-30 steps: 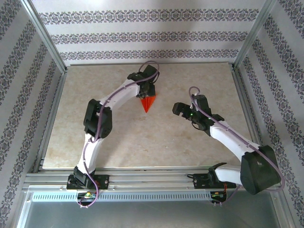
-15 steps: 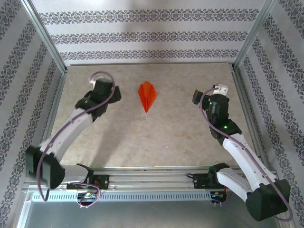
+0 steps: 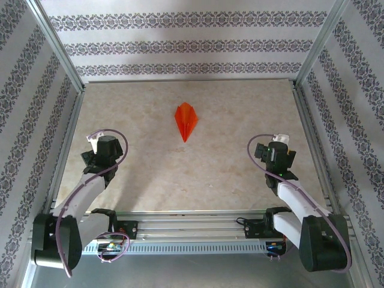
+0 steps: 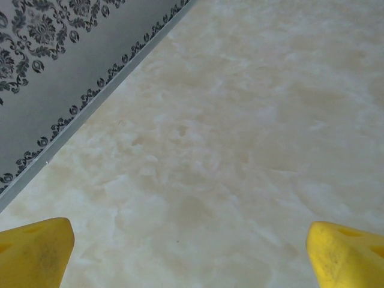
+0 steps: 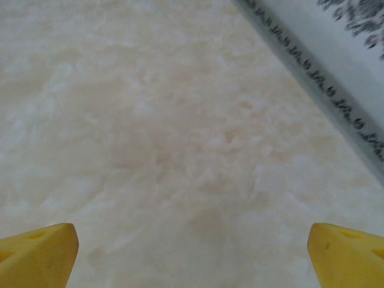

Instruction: Fold a paper plane with a square sheet of paper (pick it up from the middle)

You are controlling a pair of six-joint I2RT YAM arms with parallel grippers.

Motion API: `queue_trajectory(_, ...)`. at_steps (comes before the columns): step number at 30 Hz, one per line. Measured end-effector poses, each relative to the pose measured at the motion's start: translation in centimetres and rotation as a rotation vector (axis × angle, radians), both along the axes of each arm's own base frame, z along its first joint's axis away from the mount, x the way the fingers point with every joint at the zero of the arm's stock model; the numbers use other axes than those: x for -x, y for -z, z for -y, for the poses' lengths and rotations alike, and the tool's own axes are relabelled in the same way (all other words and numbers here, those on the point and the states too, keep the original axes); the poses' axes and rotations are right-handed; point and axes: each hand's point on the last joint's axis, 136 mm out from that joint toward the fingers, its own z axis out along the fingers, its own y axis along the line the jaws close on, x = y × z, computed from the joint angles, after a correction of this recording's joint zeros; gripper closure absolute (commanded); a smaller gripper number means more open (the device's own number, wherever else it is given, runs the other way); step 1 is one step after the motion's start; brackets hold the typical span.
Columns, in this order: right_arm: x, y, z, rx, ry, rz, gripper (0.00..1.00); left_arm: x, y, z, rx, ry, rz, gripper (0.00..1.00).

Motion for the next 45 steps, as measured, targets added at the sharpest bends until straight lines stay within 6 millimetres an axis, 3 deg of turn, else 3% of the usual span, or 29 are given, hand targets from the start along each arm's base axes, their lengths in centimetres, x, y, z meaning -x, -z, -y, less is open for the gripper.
queue_trajectory(4, -1.5, 0.3, -1.0, -0.002, -0.088, 0.029, 0.02, -1.8, 2.3, 0.5, 0.003, 0.075, -0.017, 0.01)
queue_trajectory(8, -3.0, 0.1, -2.1, 0.001, -0.165, 0.067, 0.02, -3.9, 3.4, 2.0, 0.026, 0.193, 0.032, 0.01)
queue_trajectory(13, -4.4, -0.4, -2.4, -0.005, -0.212, 0.122, 0.02, -5.7, 3.1, 3.8, 0.023, 0.331, 0.122, 0.01)
queue_trajectory(20, -5.6, -2.0, -3.5, -0.038, -0.285, 0.198, 0.02, -7.7, 2.3, 4.8, 0.039, 0.421, 0.233, 0.01)
queue_trajectory(25, -6.3, -1.5, -4.2, -0.06, -0.325, 0.212, 0.02, -7.5, 4.2, 5.3, 0.056, 0.448, 0.224, 0.01)
queue_trajectory(32, -7.4, 0.9, -4.5, -0.08, -0.338, 0.165, 0.02, -8.1, 3.2, 5.3, 0.041, 0.453, 0.286, 0.01)
queue_trajectory(45, -8.6, -0.1, -4.4, -0.068, -0.331, 0.196, 0.02, -9.0, 2.4, 5.5, 0.015, 0.464, 0.295, 0.01)
